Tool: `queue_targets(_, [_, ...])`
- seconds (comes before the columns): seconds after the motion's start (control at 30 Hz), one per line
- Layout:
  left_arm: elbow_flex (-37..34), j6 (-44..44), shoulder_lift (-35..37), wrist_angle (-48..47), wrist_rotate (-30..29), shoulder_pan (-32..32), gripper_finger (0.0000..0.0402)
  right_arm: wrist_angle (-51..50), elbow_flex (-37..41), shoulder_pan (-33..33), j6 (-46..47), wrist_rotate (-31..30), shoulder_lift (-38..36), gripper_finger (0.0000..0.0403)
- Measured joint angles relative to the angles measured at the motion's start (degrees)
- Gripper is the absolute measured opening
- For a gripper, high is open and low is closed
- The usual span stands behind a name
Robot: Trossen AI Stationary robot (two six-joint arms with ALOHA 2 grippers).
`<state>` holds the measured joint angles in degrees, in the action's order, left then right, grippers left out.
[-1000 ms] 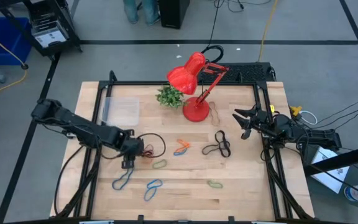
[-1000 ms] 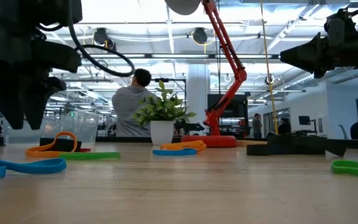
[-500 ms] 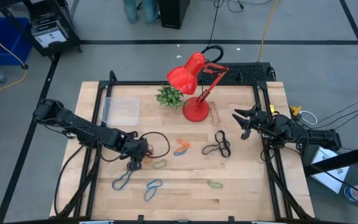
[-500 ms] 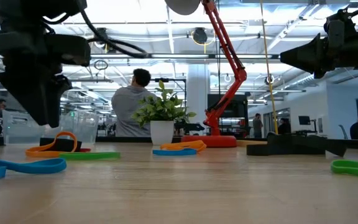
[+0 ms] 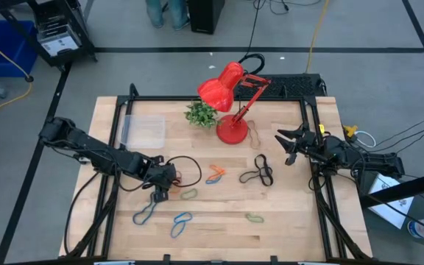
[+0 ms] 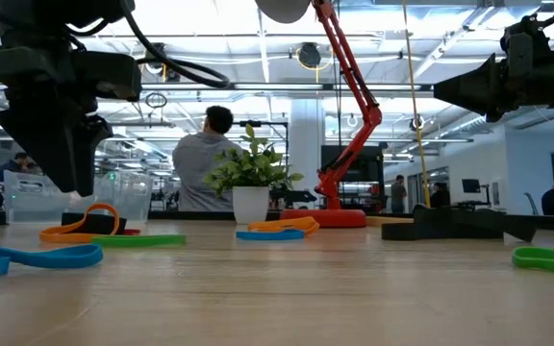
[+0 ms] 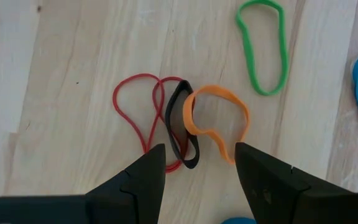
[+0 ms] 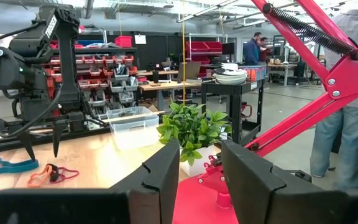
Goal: Pick and place rubber bands into bin
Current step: Put the black rubber band into the transparent bin
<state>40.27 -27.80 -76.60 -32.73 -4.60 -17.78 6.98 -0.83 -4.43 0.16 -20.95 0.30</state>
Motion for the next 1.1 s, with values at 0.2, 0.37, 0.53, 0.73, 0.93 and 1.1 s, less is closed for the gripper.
queue_targets(0.2, [0.0,-0.9,-0.7,0.0,-1.3,0.0,0.02,0.0,0.0,0.0,0.0,0.0,0.0,0.0114])
queue_targets(0.37, [0.0,-1.3,-4.7,0.1,-1.0,0.0,0.02,0.0,0.0,0.0,0.0,0.0,0.0,0.0114])
queue_targets(0.53, [0.0,-1.2,-7.9,-0.1,-0.5,0.0,0.02,0.4,0.0,0.0,0.0,0.0,0.0,0.0114])
queue_targets(0.73, [0.0,-1.0,-8.2,0.3,-0.6,0.0,0.02,0.4,0.0,0.0,0.0,0.0,0.0,0.0114])
queue_targets(0.93, [0.0,-1.0,-8.2,0.4,-0.7,0.0,0.0199,0.5,0.0,0.0,0.0,0.0,0.0,0.0114])
queue_targets(1.1, [0.0,-0.9,-8.2,0.4,-0.6,0.1,0.0164,0.4,0.0,0.0,0.0,0.0,0.0,0.0114])
